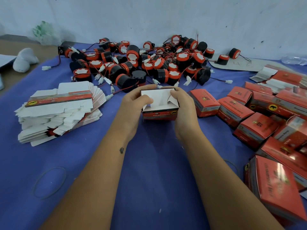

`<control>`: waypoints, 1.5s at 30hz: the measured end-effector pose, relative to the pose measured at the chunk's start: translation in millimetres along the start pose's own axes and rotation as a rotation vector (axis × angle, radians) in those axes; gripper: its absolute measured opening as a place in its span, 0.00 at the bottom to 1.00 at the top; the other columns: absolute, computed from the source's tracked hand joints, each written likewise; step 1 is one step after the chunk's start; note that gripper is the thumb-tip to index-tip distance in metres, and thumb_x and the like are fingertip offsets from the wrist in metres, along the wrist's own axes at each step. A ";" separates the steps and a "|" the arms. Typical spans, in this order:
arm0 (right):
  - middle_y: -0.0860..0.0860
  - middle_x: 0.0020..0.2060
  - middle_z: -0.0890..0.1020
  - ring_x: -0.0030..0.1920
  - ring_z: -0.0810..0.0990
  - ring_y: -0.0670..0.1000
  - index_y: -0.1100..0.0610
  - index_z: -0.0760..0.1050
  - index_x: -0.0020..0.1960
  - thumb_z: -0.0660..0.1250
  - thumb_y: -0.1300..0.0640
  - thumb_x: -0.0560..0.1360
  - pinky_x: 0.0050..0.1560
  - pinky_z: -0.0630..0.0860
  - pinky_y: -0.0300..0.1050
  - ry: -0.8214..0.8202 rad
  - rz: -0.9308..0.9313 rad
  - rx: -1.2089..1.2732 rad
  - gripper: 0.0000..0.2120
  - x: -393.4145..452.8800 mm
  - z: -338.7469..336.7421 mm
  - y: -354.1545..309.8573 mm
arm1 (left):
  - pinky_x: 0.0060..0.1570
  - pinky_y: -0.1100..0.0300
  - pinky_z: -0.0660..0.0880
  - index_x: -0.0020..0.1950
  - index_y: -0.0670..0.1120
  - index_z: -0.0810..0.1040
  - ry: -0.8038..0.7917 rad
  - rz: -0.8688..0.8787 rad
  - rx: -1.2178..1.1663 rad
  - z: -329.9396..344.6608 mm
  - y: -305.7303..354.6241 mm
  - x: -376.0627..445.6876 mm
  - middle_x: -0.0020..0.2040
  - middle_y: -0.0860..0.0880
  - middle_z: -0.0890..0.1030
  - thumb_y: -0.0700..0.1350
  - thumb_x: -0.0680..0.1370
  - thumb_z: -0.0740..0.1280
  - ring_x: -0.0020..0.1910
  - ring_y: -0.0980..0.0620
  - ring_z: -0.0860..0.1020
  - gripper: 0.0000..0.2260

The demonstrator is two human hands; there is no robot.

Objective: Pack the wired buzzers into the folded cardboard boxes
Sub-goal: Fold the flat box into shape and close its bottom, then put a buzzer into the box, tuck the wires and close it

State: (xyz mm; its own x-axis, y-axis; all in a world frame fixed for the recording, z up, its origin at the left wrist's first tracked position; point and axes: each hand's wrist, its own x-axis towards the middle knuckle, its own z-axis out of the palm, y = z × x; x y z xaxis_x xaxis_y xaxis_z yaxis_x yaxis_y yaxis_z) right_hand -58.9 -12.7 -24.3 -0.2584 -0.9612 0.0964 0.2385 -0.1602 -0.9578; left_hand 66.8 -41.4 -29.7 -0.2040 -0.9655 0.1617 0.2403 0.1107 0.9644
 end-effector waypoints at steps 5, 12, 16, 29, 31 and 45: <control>0.54 0.47 0.83 0.45 0.81 0.51 0.55 0.80 0.51 0.61 0.62 0.69 0.40 0.79 0.46 -0.077 -0.075 -0.062 0.13 -1.9 -3.9 1.2 | 0.43 0.62 0.78 0.52 0.59 0.82 -0.034 0.043 0.072 2.0 0.1 -3.9 0.51 0.54 0.83 0.42 0.70 0.63 0.49 0.54 0.81 0.17; 0.47 0.56 0.73 0.59 0.71 0.45 0.45 0.76 0.56 0.53 0.44 0.76 0.53 0.68 0.39 0.094 -0.291 -0.563 0.16 -2.4 -0.1 3.5 | 0.57 0.61 0.69 0.76 0.64 0.60 0.049 0.042 0.341 0.8 -0.6 0.0 0.68 0.56 0.71 0.57 0.85 0.48 0.65 0.57 0.71 0.19; 0.45 0.46 0.77 0.50 0.76 0.50 0.43 0.75 0.45 0.49 0.37 0.79 0.47 0.70 0.50 0.226 -0.083 -0.674 0.19 -2.0 -8.0 1.5 | 0.43 0.61 0.71 0.71 0.72 0.60 0.084 0.127 0.842 -1.7 -4.1 -11.4 0.45 0.64 0.77 0.62 0.83 0.47 0.47 0.63 0.75 0.17; 0.46 0.58 0.78 0.57 0.79 0.50 0.47 0.76 0.57 0.59 0.65 0.68 0.52 0.77 0.43 0.045 -0.174 -0.075 0.22 1.6 -5.0 2.3 | 0.53 0.57 0.78 0.58 0.46 0.80 0.193 -0.053 0.048 -9.8 -4.8 9.0 0.52 0.49 0.85 0.47 0.74 0.72 0.52 0.51 0.83 0.14; 0.45 0.61 0.74 0.60 0.76 0.45 0.42 0.69 0.64 0.60 0.65 0.75 0.53 0.75 0.41 0.092 -0.150 -0.156 0.24 6.0 2.3 5.8 | 0.46 0.64 0.77 0.61 0.45 0.75 0.409 0.024 -0.038 -10.0 -4.5 11.0 0.52 0.50 0.82 0.44 0.75 0.73 0.50 0.55 0.82 0.17; 0.52 0.78 0.55 0.75 0.54 0.57 0.50 0.56 0.78 0.61 0.59 0.79 0.71 0.57 0.54 -0.270 -0.367 -1.097 0.30 88.0 95.9 37.3 | 0.46 0.73 0.74 0.61 0.45 0.61 0.903 0.254 -0.242 -17.0 -4.9 22.6 0.56 0.55 0.72 0.40 0.79 0.68 0.51 0.68 0.76 0.18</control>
State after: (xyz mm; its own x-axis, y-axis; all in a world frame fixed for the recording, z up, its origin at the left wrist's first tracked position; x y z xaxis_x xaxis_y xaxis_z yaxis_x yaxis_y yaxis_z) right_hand 17.0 -124.8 -25.6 0.0933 -0.9354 0.3411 -0.7720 -0.2843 -0.5685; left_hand 77.1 -67.8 -34.4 0.6628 -0.7477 0.0397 0.3862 0.3869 0.8373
